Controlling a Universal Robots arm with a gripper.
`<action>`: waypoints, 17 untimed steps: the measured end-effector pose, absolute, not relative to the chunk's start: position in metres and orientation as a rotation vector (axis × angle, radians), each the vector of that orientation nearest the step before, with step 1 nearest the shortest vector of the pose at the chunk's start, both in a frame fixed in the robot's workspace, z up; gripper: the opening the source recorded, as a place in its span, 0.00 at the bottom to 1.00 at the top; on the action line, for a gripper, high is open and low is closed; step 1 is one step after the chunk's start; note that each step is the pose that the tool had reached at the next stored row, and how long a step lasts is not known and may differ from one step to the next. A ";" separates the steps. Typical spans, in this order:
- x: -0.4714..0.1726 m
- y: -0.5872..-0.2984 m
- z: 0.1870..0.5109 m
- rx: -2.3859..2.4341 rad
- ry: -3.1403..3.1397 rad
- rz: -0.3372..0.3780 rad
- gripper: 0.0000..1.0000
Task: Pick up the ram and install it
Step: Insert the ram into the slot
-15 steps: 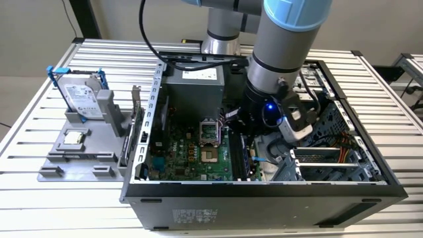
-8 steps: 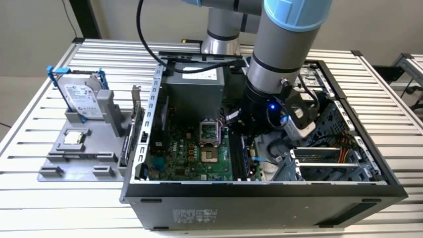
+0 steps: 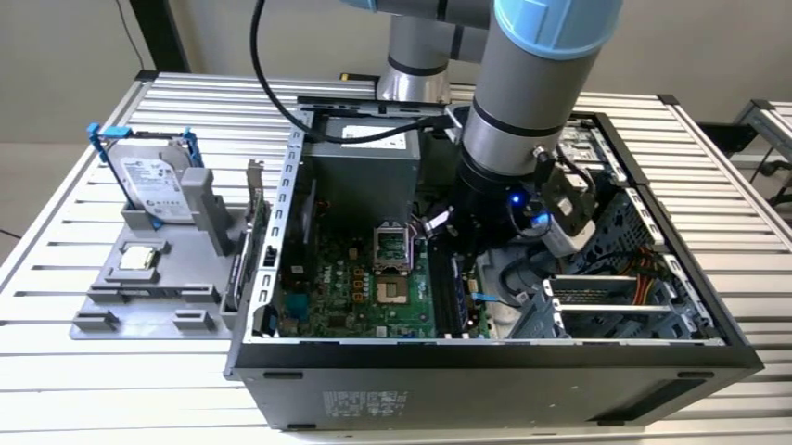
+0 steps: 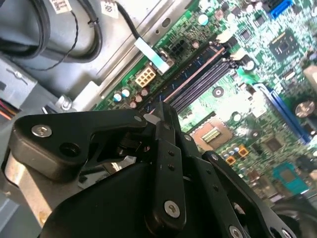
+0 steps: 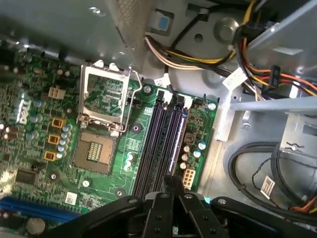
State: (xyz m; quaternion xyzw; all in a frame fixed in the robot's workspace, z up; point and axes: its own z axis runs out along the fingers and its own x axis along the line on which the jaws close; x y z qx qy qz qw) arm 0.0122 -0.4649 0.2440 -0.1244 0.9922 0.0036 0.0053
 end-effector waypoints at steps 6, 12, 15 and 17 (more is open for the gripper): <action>0.012 -0.465 0.244 -0.533 3.086 0.012 0.00; 0.012 -0.465 0.244 -0.678 3.057 0.013 0.00; 0.012 -0.465 0.244 -0.733 3.045 0.013 0.00; 0.012 -0.465 0.244 -0.768 3.036 0.014 0.00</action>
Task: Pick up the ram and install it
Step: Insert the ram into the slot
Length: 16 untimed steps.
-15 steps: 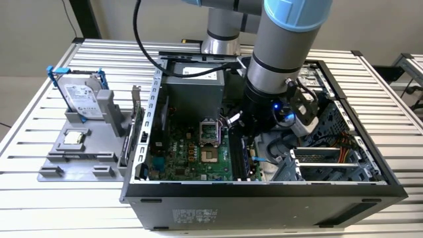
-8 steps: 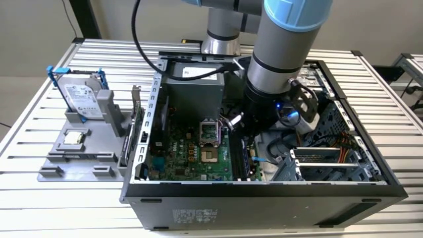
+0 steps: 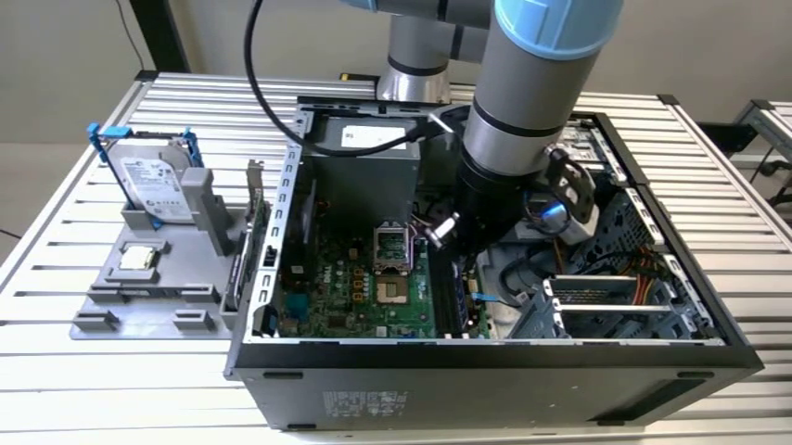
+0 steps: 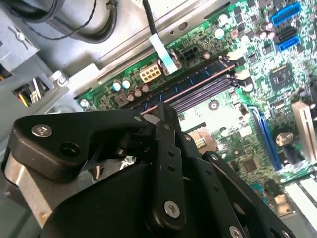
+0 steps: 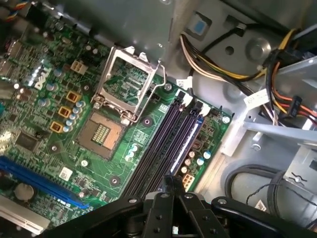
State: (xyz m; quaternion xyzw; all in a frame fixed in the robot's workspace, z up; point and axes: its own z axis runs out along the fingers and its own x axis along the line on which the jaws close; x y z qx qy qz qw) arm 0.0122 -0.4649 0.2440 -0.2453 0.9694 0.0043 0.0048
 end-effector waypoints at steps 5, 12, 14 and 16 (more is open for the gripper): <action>0.012 -0.465 0.244 -0.861 3.011 0.014 0.00; 0.012 -0.465 0.244 -0.988 2.972 0.014 0.00; 0.012 -0.465 0.244 -1.021 2.961 0.015 0.00; 0.012 -0.465 0.244 -1.053 2.950 0.015 0.00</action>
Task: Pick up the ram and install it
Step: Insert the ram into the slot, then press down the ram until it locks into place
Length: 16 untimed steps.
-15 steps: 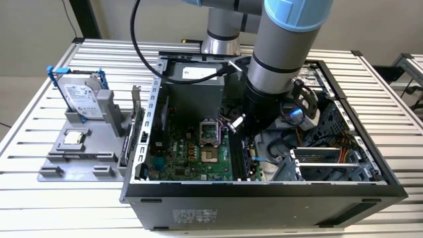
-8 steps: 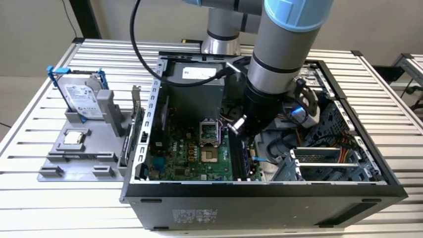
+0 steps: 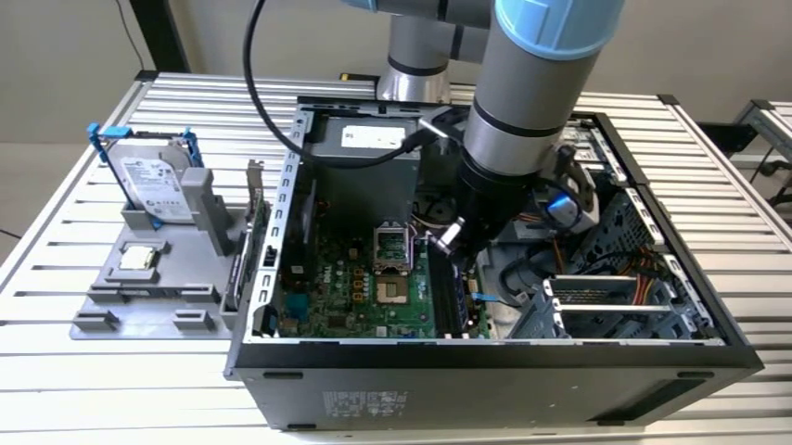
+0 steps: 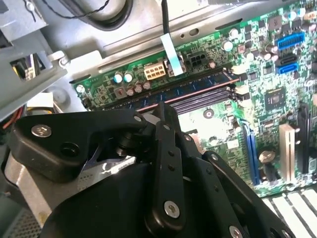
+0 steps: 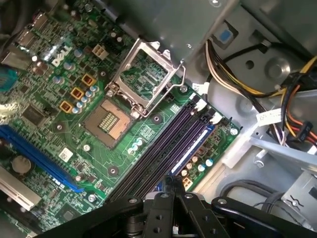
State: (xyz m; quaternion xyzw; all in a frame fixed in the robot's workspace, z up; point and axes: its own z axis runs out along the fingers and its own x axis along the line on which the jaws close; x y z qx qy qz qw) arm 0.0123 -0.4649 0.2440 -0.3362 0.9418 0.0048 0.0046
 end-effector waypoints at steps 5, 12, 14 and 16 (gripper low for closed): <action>0.013 -0.465 0.244 -1.143 2.916 0.019 0.00; 0.013 -0.465 0.244 -1.273 2.859 0.029 0.00; 0.013 -0.465 0.244 -1.306 2.843 0.033 0.00; 0.013 -0.465 0.244 -1.343 2.825 0.035 0.00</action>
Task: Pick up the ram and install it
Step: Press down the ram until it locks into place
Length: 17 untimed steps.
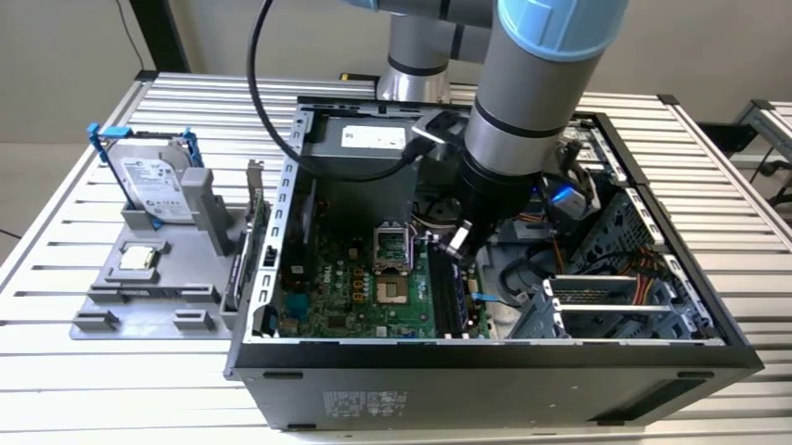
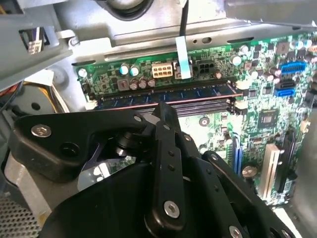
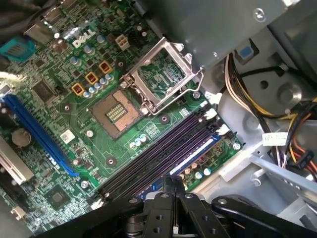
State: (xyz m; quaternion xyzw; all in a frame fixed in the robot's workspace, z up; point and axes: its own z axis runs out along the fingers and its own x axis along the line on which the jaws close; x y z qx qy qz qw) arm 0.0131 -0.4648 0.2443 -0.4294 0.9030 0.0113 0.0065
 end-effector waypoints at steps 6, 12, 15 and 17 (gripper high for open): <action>0.013 -0.465 0.244 -1.497 2.748 0.036 0.00; 0.013 -0.465 0.244 -1.628 2.674 0.037 0.00; 0.013 -0.465 0.244 -1.681 2.641 0.037 0.00; 0.013 -0.465 0.244 -1.716 2.618 0.037 0.00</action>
